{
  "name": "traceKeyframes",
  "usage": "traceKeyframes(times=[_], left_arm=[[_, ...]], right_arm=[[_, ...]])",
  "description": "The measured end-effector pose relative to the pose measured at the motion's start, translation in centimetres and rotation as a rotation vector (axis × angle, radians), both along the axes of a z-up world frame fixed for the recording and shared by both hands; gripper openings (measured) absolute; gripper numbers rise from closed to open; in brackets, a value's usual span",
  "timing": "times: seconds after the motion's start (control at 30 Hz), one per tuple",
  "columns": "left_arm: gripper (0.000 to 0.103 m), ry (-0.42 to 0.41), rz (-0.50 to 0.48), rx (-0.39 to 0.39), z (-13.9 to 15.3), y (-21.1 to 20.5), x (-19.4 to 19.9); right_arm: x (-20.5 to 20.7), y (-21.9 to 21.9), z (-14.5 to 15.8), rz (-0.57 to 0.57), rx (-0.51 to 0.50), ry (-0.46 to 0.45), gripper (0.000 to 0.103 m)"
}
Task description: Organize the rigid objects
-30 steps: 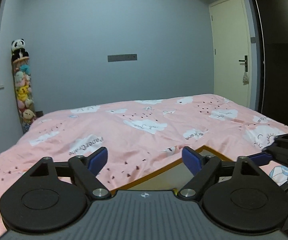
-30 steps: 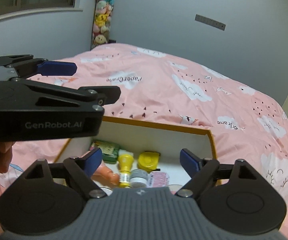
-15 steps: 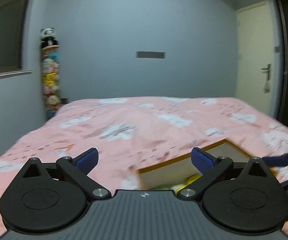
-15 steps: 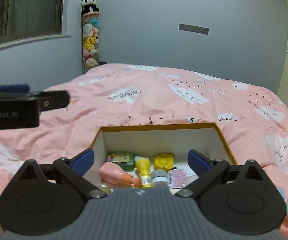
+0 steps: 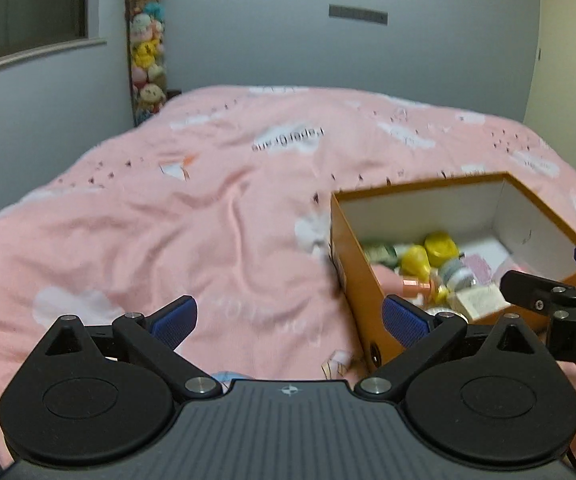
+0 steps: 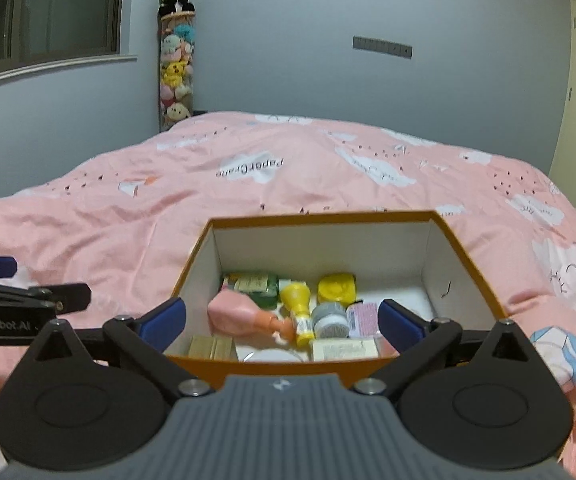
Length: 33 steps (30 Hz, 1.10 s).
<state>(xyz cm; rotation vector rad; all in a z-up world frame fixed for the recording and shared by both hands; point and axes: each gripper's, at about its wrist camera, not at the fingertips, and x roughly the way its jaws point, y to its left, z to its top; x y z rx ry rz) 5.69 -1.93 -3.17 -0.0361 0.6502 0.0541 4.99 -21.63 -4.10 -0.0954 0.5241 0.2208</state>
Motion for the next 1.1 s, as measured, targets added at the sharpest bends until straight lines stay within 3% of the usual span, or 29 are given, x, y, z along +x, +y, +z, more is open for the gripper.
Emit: traceKeyframes(times=[0.47,1.1], left_arm=[[0.103,0.082,-0.012,-0.014,-1.8,-0.6,0.4],[0.103,0.099,-0.021,-0.012,-2.1,-0.7,0.5]], right_arm=[[1.1,-1.0,-2.3,-0.035,0.049,0.111,0.1],[1.5,-1.0,-2.4,-0.025,0.043,0.129,0.1]])
